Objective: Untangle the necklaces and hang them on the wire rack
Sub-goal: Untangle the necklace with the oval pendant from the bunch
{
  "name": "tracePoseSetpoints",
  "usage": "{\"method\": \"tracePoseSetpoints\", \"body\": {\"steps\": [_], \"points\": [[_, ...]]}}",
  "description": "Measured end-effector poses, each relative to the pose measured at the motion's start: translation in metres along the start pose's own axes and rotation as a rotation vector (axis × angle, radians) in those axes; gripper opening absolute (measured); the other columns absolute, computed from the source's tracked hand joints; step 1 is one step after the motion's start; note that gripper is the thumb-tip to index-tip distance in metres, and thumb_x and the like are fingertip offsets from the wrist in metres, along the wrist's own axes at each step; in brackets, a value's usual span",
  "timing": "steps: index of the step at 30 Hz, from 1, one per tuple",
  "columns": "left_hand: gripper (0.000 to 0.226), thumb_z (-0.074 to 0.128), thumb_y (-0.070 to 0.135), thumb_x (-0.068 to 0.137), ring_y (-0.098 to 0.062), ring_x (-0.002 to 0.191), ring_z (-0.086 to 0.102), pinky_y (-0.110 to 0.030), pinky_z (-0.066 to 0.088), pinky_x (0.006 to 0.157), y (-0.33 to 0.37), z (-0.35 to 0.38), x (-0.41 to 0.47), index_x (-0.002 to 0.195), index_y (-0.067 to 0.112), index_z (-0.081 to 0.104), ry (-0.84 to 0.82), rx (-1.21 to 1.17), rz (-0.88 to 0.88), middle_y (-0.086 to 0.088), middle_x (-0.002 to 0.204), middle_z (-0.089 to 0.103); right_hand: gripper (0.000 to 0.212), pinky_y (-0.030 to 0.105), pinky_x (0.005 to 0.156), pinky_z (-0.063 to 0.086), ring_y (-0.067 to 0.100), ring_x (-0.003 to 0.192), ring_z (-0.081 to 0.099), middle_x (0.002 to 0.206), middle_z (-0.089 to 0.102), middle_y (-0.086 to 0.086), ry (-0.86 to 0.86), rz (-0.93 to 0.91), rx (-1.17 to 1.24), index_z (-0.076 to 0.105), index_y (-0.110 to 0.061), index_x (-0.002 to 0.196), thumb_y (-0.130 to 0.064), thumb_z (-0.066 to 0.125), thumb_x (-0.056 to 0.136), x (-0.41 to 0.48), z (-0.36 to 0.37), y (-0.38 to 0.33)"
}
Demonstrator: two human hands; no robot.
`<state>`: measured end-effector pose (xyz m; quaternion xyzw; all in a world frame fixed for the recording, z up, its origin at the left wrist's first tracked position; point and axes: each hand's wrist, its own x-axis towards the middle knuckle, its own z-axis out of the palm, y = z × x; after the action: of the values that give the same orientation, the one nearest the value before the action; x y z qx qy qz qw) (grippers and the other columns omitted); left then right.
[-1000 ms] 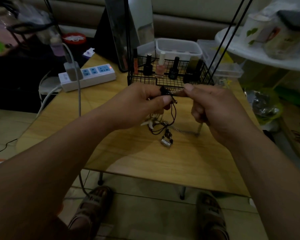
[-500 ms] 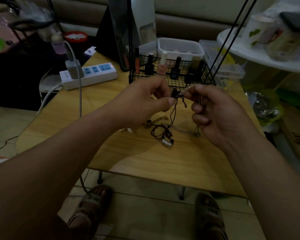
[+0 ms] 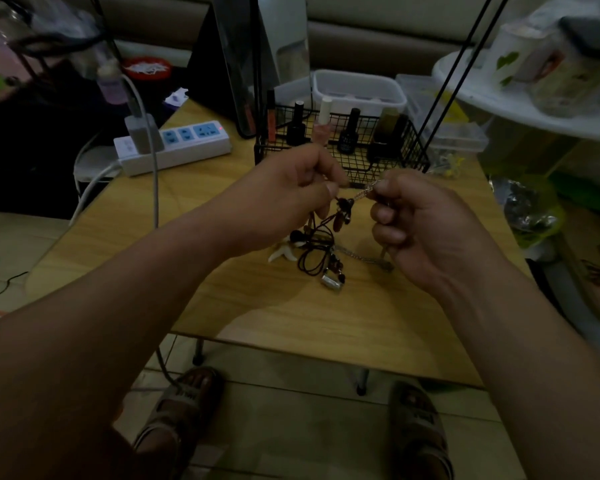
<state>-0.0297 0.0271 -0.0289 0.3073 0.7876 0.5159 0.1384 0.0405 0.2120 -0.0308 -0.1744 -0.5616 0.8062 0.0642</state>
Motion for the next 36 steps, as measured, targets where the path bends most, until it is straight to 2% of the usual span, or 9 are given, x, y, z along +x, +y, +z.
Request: {"method": "tracePoseSetpoints", "body": {"steps": [5,10,15,20,24,28,31,33,36], "points": [[0.020,0.070,0.021,0.098,-0.009,0.058,0.044,-0.024,0.038,0.055,0.003,-0.001,-0.002,0.116,0.029,0.069,-0.056,0.078,0.013,0.008,0.064,0.049,0.017,0.017,0.042,0.025,0.006,0.055,0.046,0.068,0.063,-0.004,-0.026,0.005,0.035,0.066,-0.008,0.107,-0.001,0.055,0.097,0.001,-0.001,-0.003],[0.008,0.070,0.025,0.098,-0.013,0.059,0.053,-0.027,0.044,0.057,0.004,0.001,-0.002,0.105,0.023,0.068,-0.085,0.087,0.002,0.008,0.063,0.061,0.017,0.017,0.042,0.024,0.007,0.055,0.045,0.073,0.057,-0.002,-0.057,0.058,0.175,0.062,-0.011,0.113,-0.007,0.052,0.101,0.002,-0.002,-0.003],[0.010,0.062,0.017,0.103,0.004,0.074,0.069,-0.007,0.048,0.065,0.003,0.001,-0.003,0.106,0.008,0.065,-0.103,0.015,0.028,0.000,0.095,0.079,0.009,0.016,0.042,0.019,0.005,0.053,0.039,0.067,0.044,-0.007,-0.122,0.125,0.307,0.056,-0.014,0.108,-0.014,0.050,0.101,0.001,-0.006,-0.006],[0.018,0.053,0.024,0.108,0.006,0.055,0.052,-0.009,0.039,0.051,0.001,-0.005,-0.001,0.104,0.017,0.068,-0.011,0.022,0.003,0.001,0.095,0.077,0.009,0.018,0.041,0.015,0.004,0.047,0.029,0.060,0.035,-0.008,-0.154,0.121,-0.041,0.063,-0.014,0.107,-0.020,0.062,0.099,0.001,-0.014,-0.006],[0.017,0.051,0.024,0.109,0.000,0.048,0.046,-0.017,0.037,0.046,0.001,-0.008,-0.001,0.106,0.014,0.065,0.049,0.035,0.015,-0.005,0.094,0.077,0.012,0.023,0.044,0.015,0.007,0.048,0.028,0.058,0.048,-0.010,-0.238,0.028,-0.438,0.077,-0.018,0.099,-0.026,0.069,0.095,-0.002,-0.012,-0.004],[0.015,0.051,0.016,0.109,0.007,0.047,0.041,-0.010,0.038,0.046,0.006,-0.006,-0.003,0.110,0.003,0.056,0.063,0.027,0.014,0.004,0.107,0.075,0.012,0.022,0.046,0.021,0.009,0.052,0.033,0.060,0.041,-0.006,-0.159,-0.015,-0.382,0.073,-0.012,0.097,-0.021,0.064,0.099,0.001,-0.011,-0.007],[0.011,0.052,0.014,0.108,0.002,0.046,0.042,-0.012,0.035,0.045,0.006,-0.004,-0.004,0.108,0.003,0.055,0.082,0.013,0.015,0.017,0.073,0.065,0.017,0.026,0.052,0.025,0.010,0.059,0.041,0.067,0.044,-0.004,-0.105,0.023,-0.259,0.064,-0.014,0.087,-0.020,0.055,0.100,0.000,-0.012,-0.008],[0.011,0.049,0.016,0.109,-0.009,0.046,0.040,-0.023,0.032,0.045,0.006,-0.005,-0.005,0.106,0.005,0.052,0.087,-0.034,-0.007,0.009,0.059,0.060,0.020,0.026,0.052,0.027,0.011,0.060,0.043,0.069,0.045,-0.003,-0.083,0.061,-0.201,0.056,-0.016,0.081,-0.022,0.049,0.099,0.000,-0.012,-0.006],[0.012,0.043,0.019,0.111,-0.014,0.050,0.041,-0.028,0.034,0.049,0.011,-0.005,-0.003,0.109,0.008,0.050,0.093,-0.146,-0.060,-0.005,0.081,0.075,0.023,0.027,0.051,0.026,0.012,0.058,0.042,0.068,0.043,-0.002,-0.048,0.076,-0.168,0.048,-0.019,0.076,-0.024,0.046,0.098,0.001,-0.012,-0.005]]}}
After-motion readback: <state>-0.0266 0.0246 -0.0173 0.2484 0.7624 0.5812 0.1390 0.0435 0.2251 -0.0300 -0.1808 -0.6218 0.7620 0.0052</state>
